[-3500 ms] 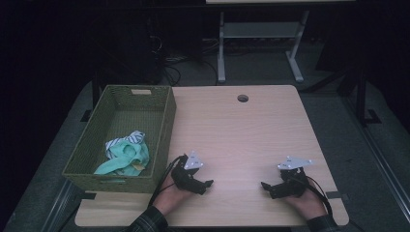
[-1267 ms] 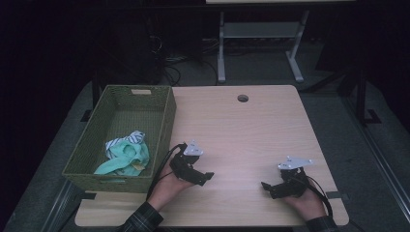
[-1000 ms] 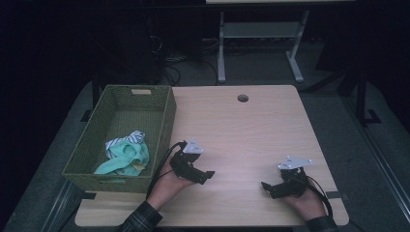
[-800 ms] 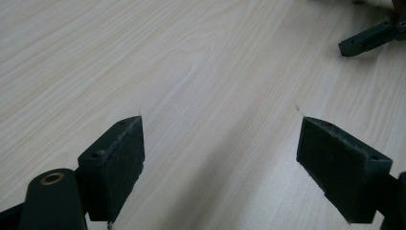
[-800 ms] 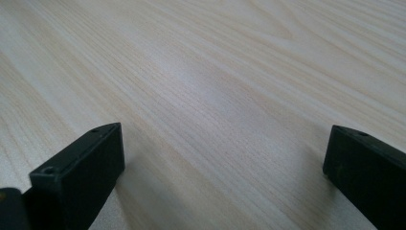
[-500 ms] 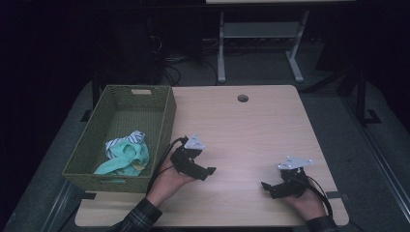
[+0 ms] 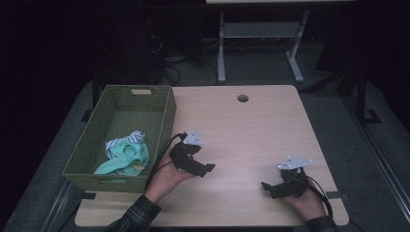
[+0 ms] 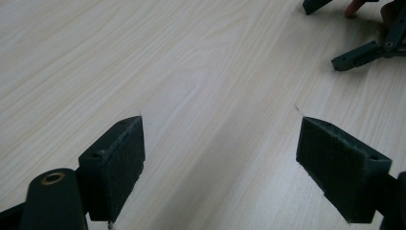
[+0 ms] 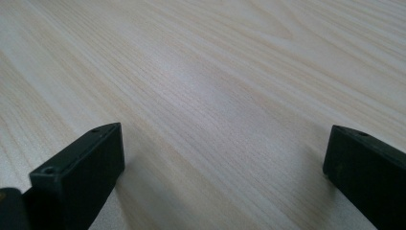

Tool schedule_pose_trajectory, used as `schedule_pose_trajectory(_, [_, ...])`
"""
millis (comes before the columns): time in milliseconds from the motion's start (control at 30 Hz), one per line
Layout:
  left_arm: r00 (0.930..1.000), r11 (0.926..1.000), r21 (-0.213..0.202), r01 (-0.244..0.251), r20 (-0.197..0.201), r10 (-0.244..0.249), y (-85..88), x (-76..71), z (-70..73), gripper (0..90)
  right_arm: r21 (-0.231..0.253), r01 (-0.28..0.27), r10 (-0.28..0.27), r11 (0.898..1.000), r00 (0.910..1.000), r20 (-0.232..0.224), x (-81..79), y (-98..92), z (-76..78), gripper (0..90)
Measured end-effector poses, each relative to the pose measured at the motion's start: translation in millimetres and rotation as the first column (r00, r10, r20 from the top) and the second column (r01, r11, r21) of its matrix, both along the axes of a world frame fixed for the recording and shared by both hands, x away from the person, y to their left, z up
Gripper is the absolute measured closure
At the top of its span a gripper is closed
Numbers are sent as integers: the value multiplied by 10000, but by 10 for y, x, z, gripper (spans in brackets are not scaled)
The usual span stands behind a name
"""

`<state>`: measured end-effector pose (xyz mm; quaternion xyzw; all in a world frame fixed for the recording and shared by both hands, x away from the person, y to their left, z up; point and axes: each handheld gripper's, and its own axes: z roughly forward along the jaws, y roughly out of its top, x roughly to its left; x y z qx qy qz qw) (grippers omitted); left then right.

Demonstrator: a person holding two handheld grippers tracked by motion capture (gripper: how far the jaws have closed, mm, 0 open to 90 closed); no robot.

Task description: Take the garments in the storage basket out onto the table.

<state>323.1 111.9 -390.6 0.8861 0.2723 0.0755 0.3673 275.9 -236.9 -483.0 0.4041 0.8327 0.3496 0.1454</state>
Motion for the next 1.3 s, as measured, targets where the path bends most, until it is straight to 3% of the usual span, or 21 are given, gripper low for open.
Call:
schedule_pose_trajectory(367, [10000,9996,-275,38,-46,-39,58,71,134,202,4,6,-6,10000,10000,9,1,0,-1,0])
schedule_pose_trajectory(600, [9994,9994,-341,79,-329,-90,84,103,173,218,-4,1,-1,10000,10000,13,1,-1,-1,0])
schedule_pose_trajectory(667, [9994,9997,-151,190,-285,-194,100,116,211,223,1,4,-4,10000,10000,7,1,-1,0,0])
schedule_pose_trajectory(933, [9995,9996,-265,116,-275,-124,190,155,270,246,-5,10,-10,10000,10000,1,2,-1,0,0])
schedule_pose_trajectory(1000, [9996,9998,-135,164,-237,-167,221,162,287,246,-8,12,-12,10000,10000,-5,2,-1,1,0])
schedule_pose_trajectory(1300, [9997,9990,-428,-150,-184,142,373,176,375,281,-12,10,-10,10000,10000,-8,2,-1,1,0])
